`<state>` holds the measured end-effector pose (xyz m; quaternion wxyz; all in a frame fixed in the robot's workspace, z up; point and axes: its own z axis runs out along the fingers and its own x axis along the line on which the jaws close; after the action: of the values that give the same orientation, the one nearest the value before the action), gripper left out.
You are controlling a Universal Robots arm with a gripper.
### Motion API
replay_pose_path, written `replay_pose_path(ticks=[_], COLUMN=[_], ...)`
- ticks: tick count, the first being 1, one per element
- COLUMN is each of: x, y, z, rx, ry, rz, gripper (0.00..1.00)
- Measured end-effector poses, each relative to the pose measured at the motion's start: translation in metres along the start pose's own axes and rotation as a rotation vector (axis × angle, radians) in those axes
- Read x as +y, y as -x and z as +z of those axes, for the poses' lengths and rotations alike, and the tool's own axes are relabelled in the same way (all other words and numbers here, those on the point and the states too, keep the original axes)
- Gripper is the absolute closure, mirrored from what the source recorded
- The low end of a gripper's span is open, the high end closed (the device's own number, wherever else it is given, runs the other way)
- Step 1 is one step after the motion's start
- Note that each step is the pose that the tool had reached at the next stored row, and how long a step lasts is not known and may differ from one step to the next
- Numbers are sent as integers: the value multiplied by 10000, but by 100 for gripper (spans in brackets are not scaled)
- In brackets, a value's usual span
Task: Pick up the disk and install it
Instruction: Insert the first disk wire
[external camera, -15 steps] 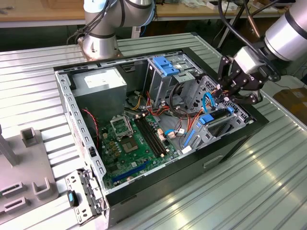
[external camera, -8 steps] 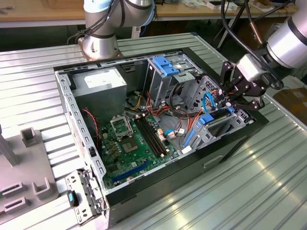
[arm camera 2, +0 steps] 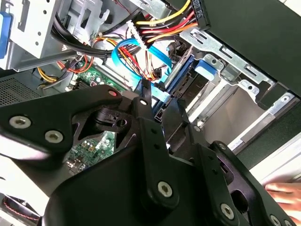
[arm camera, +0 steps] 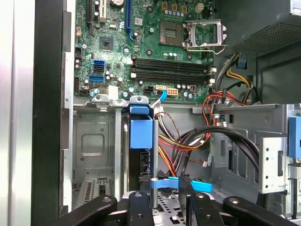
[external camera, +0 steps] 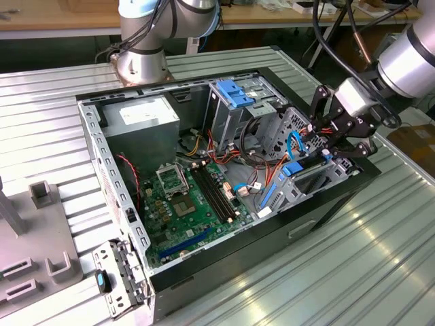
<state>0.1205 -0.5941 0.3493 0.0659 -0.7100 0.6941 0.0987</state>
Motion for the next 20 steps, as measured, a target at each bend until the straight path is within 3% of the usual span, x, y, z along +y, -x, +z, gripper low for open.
replay_pose_path(ticks=[5, 6, 8, 13, 20], x=[-1, -3, -5, -6, -6], y=[-3, -16, -24, -24, -17], z=[15, 65, 101, 124, 124], rx=[22, 16, 6, -209, -258], ry=[0, 0, 0, -3, -4], rz=[1, 1, 0, -11, -13], gripper=[63, 63, 63, 63, 63])
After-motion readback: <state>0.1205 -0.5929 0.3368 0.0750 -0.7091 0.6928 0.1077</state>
